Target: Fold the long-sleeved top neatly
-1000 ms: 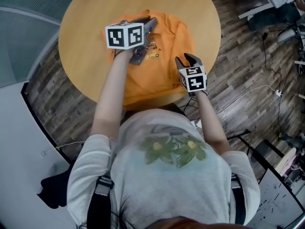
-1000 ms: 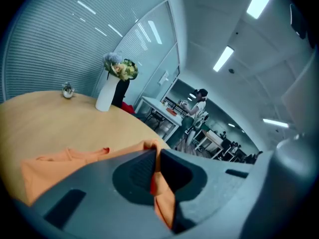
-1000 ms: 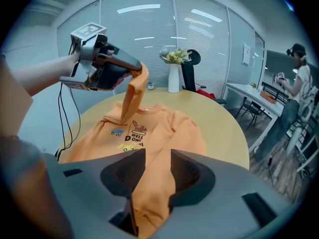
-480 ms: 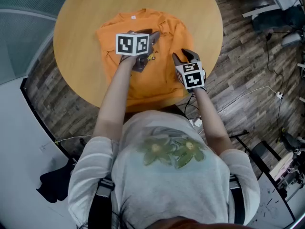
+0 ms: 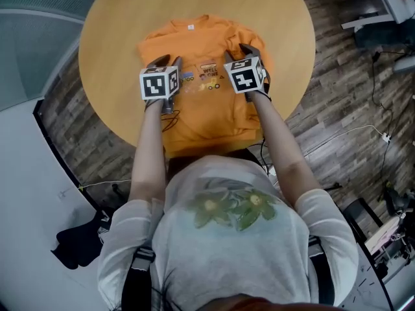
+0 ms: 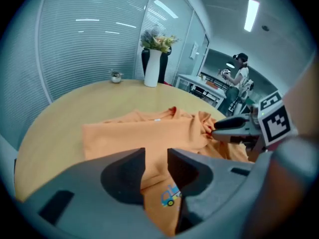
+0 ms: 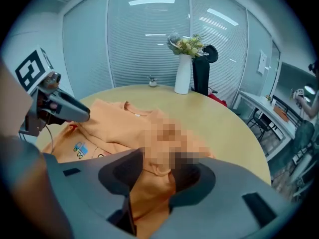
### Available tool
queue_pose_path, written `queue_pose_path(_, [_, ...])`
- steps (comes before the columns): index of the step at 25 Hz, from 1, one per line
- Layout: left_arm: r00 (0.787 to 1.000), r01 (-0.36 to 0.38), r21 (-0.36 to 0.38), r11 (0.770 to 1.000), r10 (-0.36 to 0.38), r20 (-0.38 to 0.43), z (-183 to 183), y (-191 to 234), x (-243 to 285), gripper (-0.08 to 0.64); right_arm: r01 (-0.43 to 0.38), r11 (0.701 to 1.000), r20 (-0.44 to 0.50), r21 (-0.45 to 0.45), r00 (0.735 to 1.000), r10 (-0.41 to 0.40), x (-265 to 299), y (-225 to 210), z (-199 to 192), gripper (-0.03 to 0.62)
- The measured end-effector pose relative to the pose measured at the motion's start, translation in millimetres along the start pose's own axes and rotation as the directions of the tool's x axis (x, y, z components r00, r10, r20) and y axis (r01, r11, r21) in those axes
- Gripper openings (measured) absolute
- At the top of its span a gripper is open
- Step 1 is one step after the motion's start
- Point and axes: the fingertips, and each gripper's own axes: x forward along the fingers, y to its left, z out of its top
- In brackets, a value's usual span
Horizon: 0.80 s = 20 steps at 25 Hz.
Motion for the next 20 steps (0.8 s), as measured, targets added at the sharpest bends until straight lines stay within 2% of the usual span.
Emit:
queue_pose_path(2, [0.999,-0.039,-0.028,0.999,0.039,-0.011,-6.9,19.2,-0.3,0.121,0.014,1.000,-0.026,-0.026,1.000,-0.015,10.5,-2.3,1.1,0.170])
queue_pose_path(3, [0.998,-0.056,-0.041,0.998,0.056,-0.017,-10.4,27.9,-0.7,0.121,0.024,0.999,-0.031,-0.024,0.999,-0.025,10.8,-5.6,1.2,0.089])
queue_pose_path(4, [0.997,-0.074,-0.052,0.996,0.073,-0.022,-14.2,36.7,-2.1,0.121,0.037,0.999,-0.024,0.005,0.999,-0.037,6.8,-10.7,1.8,0.064])
queue_pose_path(6, [0.993,-0.117,-0.074,0.990,0.115,-0.028,-21.4,56.4,-8.6,0.121,0.072,0.986,0.015,0.148,0.997,-0.075,-10.8,-26.7,3.1,0.046])
queue_pose_path(8, [0.987,-0.159,-0.097,0.982,0.157,-0.030,-26.1,77.3,-17.0,0.121,0.107,0.939,0.021,0.328,0.992,-0.121,-27.3,-45.6,-3.9,0.043])
queue_pose_path(10, [0.981,-0.192,-0.102,0.976,0.187,-0.051,-33.5,93.2,-18.3,0.121,0.121,0.895,-0.032,0.430,0.992,-0.119,-28.7,-57.1,-23.1,0.043])
queue_pose_path(13, [0.973,-0.209,-0.062,0.976,0.201,-0.115,-46.9,101.9,-7.0,0.121,0.109,0.887,-0.110,0.448,0.992,-0.067,-16.4,-63.7,-48.3,0.045])
queue_pose_path(16, [0.973,-0.213,-0.041,0.976,0.208,-0.102,-37.4,103.4,-2.8,0.121,0.078,0.870,-0.079,0.486,0.996,-0.046,-19.2,-69.3,-42.8,0.120])
queue_pose_path(17, [0.975,-0.214,-0.051,0.975,0.210,-0.078,-29.3,104.7,-3.6,0.121,0.062,0.874,-0.052,0.482,0.998,-0.042,-21.1,-69.1,-37.0,0.126])
queue_pose_path(20, [0.980,-0.197,-0.131,0.972,0.196,-0.023,-6.7,112.1,-2.2,0.121,0.012,0.911,-0.010,0.412,1.000,-0.008,-19.4,-61.0,-26.2,0.130])
